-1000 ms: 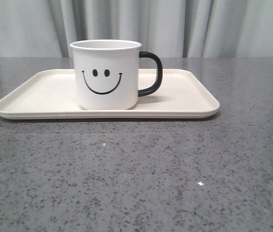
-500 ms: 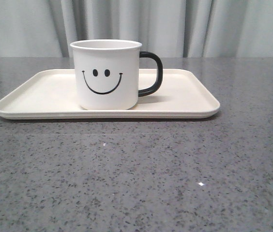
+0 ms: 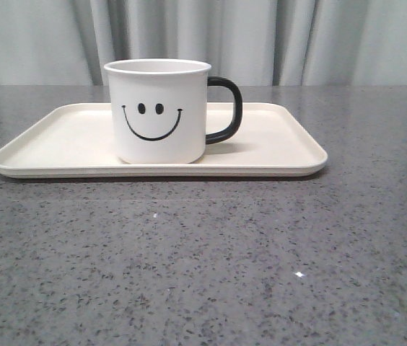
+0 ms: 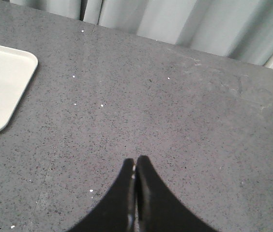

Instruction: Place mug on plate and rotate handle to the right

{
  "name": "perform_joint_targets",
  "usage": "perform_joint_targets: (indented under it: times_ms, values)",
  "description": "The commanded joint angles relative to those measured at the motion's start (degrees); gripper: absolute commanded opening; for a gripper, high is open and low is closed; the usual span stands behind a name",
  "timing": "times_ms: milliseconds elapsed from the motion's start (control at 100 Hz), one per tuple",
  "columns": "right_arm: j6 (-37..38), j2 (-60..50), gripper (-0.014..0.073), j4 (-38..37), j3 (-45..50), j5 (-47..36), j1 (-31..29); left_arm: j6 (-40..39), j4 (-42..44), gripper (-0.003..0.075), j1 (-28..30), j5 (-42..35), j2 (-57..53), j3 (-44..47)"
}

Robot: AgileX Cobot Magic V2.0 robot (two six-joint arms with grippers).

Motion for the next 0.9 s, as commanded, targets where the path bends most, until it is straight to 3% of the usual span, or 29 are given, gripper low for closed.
perform_joint_targets:
  times_ms: [0, 200, 320, 460, 650, 770, 890]
  values:
    - [0.13, 0.79, -0.0111, -0.16, -0.92, -3.71, -0.23, -0.61, 0.94, -0.0020, -0.33, -2.99, -0.02, -1.22]
    - [0.13, 0.79, -0.0111, -0.16, -0.92, -3.71, -0.23, -0.56, 2.02, -0.0020, -0.10, -5.98, -0.29, -0.79]
    - [0.13, 0.79, -0.0111, -0.16, -0.92, -3.71, -0.23, -0.56, -1.26, -0.0020, 2.98, -22.71, -3.43, 4.53]
    - [0.13, 0.79, -0.0111, -0.16, -0.92, -3.66, -0.23, -0.56, -7.01, -0.0020, 9.98, -43.24, -11.09, 18.71]
    - [0.13, 0.79, -0.0111, -0.16, -0.92, -3.66, -0.23, -0.56, -13.72, -0.0020, 18.46, -68.95, -24.73, 45.49]
    - [0.13, 0.79, -0.0111, -0.16, -0.92, -3.66, -0.23, -0.56, -13.98, -0.0020, 21.12, -79.89, -32.74, 59.61]
    - [0.13, 0.79, -0.0111, -0.16, -0.92, -3.66, -0.23, -0.56, -16.05, -0.0020, 22.64, -85.57, -39.43, 69.54]
